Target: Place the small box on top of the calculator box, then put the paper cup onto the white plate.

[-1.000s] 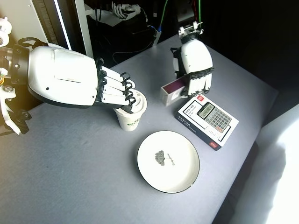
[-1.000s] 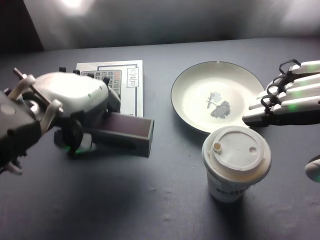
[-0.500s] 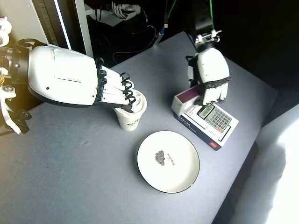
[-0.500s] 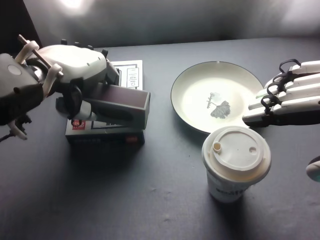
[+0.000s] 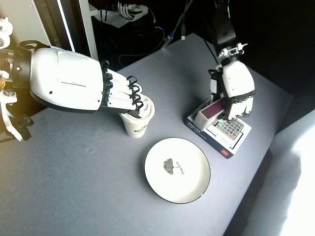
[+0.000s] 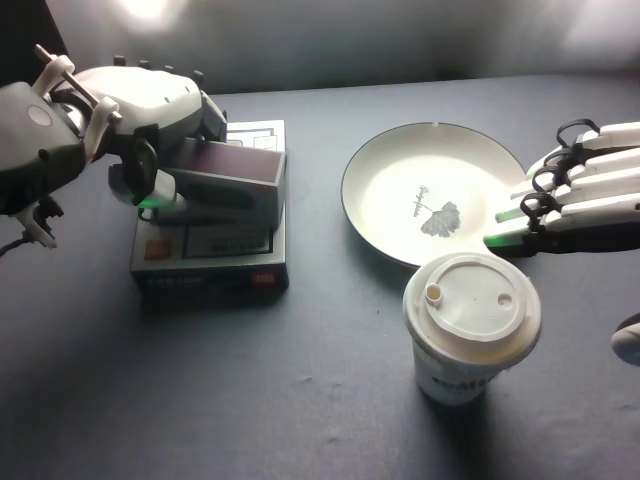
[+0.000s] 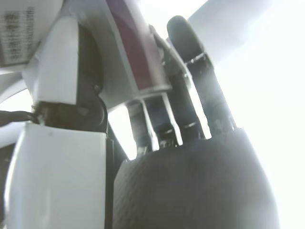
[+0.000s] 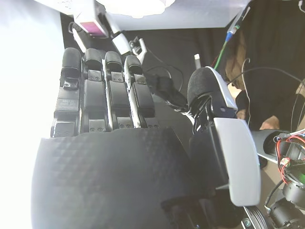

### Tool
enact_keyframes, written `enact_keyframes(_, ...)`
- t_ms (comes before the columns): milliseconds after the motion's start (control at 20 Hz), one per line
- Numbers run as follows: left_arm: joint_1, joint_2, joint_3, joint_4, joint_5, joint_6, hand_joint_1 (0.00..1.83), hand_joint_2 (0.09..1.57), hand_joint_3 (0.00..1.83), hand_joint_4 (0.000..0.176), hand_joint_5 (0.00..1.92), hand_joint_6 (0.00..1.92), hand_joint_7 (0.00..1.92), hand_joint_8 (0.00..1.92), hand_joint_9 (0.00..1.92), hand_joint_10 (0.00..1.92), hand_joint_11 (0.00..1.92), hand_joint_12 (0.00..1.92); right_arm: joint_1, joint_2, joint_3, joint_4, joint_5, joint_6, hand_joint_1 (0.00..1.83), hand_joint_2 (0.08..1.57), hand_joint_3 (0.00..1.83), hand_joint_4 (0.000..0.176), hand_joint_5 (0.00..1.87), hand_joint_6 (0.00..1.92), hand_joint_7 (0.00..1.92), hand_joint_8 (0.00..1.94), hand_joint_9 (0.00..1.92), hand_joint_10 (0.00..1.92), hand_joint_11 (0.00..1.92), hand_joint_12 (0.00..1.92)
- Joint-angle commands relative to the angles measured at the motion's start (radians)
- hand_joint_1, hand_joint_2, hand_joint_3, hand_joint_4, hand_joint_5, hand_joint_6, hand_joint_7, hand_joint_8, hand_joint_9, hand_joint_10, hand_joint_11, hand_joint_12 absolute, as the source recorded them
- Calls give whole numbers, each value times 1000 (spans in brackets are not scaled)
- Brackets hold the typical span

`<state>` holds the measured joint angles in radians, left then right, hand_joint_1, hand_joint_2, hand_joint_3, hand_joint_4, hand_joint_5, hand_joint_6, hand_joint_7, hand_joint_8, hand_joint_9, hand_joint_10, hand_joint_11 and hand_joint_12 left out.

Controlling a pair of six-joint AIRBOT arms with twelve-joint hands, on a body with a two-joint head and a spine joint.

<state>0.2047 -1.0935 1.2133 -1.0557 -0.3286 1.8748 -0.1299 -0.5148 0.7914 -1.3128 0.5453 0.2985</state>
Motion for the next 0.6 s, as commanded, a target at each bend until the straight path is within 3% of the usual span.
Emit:
enact_keyframes(0,-1,8,6,30,-54,-6,1370,1154,0,0,755,1138,1003,931,834,1385,503,1213,15,12,-1,53,41,6,126,1336,0,0,203,1,209,1,204,3,0,491)
enact_keyframes(550,13,7,23,38,-52,-22,1362,1178,1,0,702,1194,957,1009,790,1454,466,1271,15,11,-1,59,34,12,103,1345,0,0,202,4,199,3,194,2,0,526)
